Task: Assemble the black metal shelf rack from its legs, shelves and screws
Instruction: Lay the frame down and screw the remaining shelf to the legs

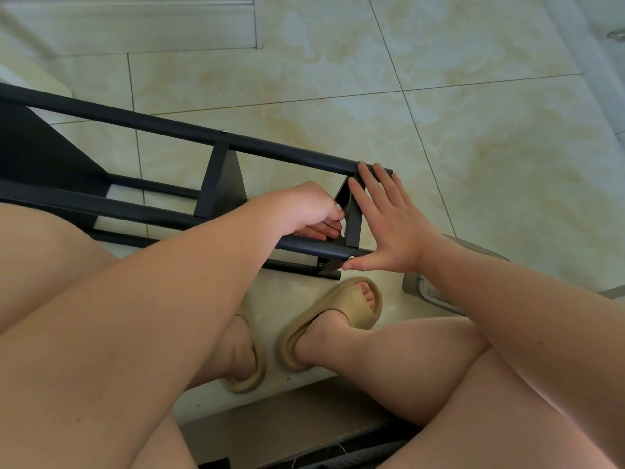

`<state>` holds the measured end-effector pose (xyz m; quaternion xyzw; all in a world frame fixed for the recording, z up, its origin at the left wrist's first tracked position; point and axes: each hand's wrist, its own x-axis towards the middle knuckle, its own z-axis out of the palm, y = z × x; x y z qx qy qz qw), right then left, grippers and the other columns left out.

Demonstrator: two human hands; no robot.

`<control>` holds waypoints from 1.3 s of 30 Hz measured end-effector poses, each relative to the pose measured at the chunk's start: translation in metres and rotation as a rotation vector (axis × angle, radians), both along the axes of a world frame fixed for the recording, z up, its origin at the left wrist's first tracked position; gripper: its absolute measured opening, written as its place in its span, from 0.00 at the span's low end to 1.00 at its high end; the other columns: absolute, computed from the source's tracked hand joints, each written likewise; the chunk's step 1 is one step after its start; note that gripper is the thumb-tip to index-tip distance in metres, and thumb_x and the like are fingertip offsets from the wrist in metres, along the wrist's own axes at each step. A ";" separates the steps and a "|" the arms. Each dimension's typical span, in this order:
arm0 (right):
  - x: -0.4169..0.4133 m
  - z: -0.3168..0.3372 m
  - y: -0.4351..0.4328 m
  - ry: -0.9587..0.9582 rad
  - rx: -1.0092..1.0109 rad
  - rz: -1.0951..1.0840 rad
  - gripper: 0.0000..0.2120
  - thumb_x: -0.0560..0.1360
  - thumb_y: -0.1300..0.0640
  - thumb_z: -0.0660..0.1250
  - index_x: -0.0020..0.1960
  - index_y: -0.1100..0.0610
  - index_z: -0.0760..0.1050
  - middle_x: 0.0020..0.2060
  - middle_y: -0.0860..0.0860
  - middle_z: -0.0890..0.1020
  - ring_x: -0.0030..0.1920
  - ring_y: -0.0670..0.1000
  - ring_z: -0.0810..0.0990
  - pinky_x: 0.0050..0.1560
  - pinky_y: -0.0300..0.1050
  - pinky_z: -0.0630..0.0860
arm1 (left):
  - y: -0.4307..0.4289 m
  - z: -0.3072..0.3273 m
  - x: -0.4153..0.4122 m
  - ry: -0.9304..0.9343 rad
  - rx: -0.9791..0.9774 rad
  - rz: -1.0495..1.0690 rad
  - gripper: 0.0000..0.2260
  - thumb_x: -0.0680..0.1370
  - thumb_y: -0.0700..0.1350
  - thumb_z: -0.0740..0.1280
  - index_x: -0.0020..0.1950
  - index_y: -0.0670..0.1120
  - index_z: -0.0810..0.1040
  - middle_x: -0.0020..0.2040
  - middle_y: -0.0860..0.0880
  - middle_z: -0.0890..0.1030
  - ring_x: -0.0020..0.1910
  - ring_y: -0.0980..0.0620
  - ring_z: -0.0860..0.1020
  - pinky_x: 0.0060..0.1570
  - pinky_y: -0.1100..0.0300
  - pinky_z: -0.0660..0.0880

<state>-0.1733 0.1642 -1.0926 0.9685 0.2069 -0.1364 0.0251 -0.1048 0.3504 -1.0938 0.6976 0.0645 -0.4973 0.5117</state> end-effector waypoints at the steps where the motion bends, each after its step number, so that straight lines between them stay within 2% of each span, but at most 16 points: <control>1: 0.000 0.000 0.000 -0.001 0.001 -0.001 0.64 0.64 0.14 0.49 0.82 0.58 0.39 0.81 0.59 0.40 0.81 0.61 0.37 0.80 0.60 0.39 | 0.000 0.000 0.000 -0.021 0.011 0.002 0.11 0.82 0.42 0.67 0.63 0.41 0.75 0.40 0.48 0.85 0.39 0.54 0.85 0.39 0.60 0.81; 5: 0.000 0.001 0.000 -0.003 0.009 0.000 0.64 0.64 0.14 0.48 0.82 0.58 0.40 0.81 0.59 0.41 0.81 0.61 0.38 0.80 0.61 0.40 | -0.001 0.000 -0.001 -0.074 0.027 0.003 0.15 0.80 0.42 0.69 0.66 0.42 0.74 0.39 0.50 0.85 0.39 0.57 0.84 0.39 0.62 0.79; 11: 0.000 0.001 0.001 0.000 0.010 -0.001 0.64 0.64 0.14 0.48 0.83 0.59 0.41 0.81 0.59 0.41 0.81 0.62 0.38 0.80 0.62 0.40 | 0.001 0.002 -0.001 -0.095 0.005 0.010 0.08 0.80 0.41 0.68 0.60 0.45 0.78 0.45 0.48 0.86 0.41 0.56 0.85 0.42 0.61 0.80; 14: 0.000 0.001 0.001 0.002 0.003 -0.002 0.64 0.64 0.14 0.49 0.82 0.59 0.41 0.81 0.59 0.41 0.81 0.62 0.38 0.80 0.62 0.41 | 0.002 0.002 -0.001 -0.091 -0.002 0.005 0.05 0.80 0.42 0.68 0.55 0.48 0.79 0.42 0.50 0.87 0.41 0.56 0.85 0.43 0.61 0.80; 17: 0.000 0.001 0.001 0.004 -0.001 -0.002 0.64 0.64 0.15 0.49 0.82 0.59 0.41 0.81 0.59 0.41 0.81 0.62 0.38 0.80 0.61 0.40 | 0.002 0.001 -0.001 -0.031 0.007 0.021 0.01 0.81 0.44 0.67 0.52 0.48 0.78 0.37 0.52 0.86 0.38 0.57 0.85 0.41 0.61 0.80; 24: 0.000 0.001 0.001 0.006 0.004 -0.005 0.64 0.64 0.15 0.52 0.82 0.60 0.41 0.81 0.59 0.40 0.81 0.62 0.37 0.80 0.61 0.39 | 0.004 0.000 0.001 0.059 0.027 0.021 0.02 0.82 0.44 0.66 0.52 0.46 0.76 0.39 0.50 0.87 0.37 0.57 0.85 0.34 0.63 0.79; 30: 0.000 0.000 0.001 0.004 0.012 -0.006 0.64 0.64 0.15 0.51 0.83 0.59 0.40 0.81 0.59 0.40 0.81 0.61 0.37 0.80 0.61 0.40 | 0.003 0.001 0.001 0.060 0.028 -0.004 0.02 0.83 0.43 0.65 0.51 0.46 0.75 0.37 0.50 0.86 0.36 0.56 0.85 0.38 0.61 0.79; 35: 0.000 0.000 0.001 0.004 0.014 -0.007 0.64 0.64 0.15 0.50 0.83 0.59 0.40 0.81 0.59 0.40 0.81 0.61 0.37 0.80 0.61 0.40 | 0.003 0.004 0.001 0.045 0.042 -0.042 0.03 0.83 0.43 0.63 0.50 0.46 0.75 0.37 0.51 0.86 0.42 0.54 0.84 0.46 0.60 0.80; 39: 0.000 0.000 0.001 0.003 0.015 -0.005 0.64 0.64 0.15 0.51 0.83 0.59 0.41 0.81 0.59 0.41 0.81 0.62 0.38 0.80 0.62 0.40 | 0.004 0.005 0.001 0.033 0.062 -0.065 0.05 0.84 0.43 0.63 0.50 0.46 0.76 0.37 0.51 0.86 0.43 0.53 0.84 0.53 0.58 0.80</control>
